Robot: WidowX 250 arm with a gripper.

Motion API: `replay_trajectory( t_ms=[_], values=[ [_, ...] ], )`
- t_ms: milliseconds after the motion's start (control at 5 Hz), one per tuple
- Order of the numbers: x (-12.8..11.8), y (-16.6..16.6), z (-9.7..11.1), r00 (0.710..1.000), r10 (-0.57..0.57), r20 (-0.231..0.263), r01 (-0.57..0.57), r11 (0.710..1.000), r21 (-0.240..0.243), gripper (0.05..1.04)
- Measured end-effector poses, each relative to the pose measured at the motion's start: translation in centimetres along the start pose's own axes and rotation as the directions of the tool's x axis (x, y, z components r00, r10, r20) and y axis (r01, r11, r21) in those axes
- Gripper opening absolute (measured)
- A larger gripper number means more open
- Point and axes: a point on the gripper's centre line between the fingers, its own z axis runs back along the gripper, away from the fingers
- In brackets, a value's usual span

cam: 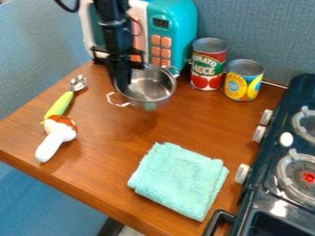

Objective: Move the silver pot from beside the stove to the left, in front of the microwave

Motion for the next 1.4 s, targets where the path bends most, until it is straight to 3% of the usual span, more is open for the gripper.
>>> replay_trajectory(
  t_ms=[200, 400, 800, 1000, 1200, 1400],
  values=[
    [0.2, 1.3, 0.7, 0.999, 0.036, 0.016, -0.036, 0.999, 0.005, 0.101],
    [0.5, 1.6, 0.2, 0.999, 0.040, 0.004, -0.040, 0.999, 0.014, 0.101],
    [0.1, 3.4, -3.7, 0.989, 0.117, -0.095, -0.107, 0.989, 0.098, 0.101],
    [0.3, 3.5, -3.6, 0.987, 0.128, -0.097, -0.118, 0.987, 0.109, 0.101],
    [0.3, 3.4, -3.6, 0.987, 0.127, -0.094, -0.118, 0.989, 0.094, 0.134],
    [-0.3, 3.2, -4.7, 0.988, 0.129, -0.083, -0.126, 0.991, 0.039, 0.318]
  ],
)
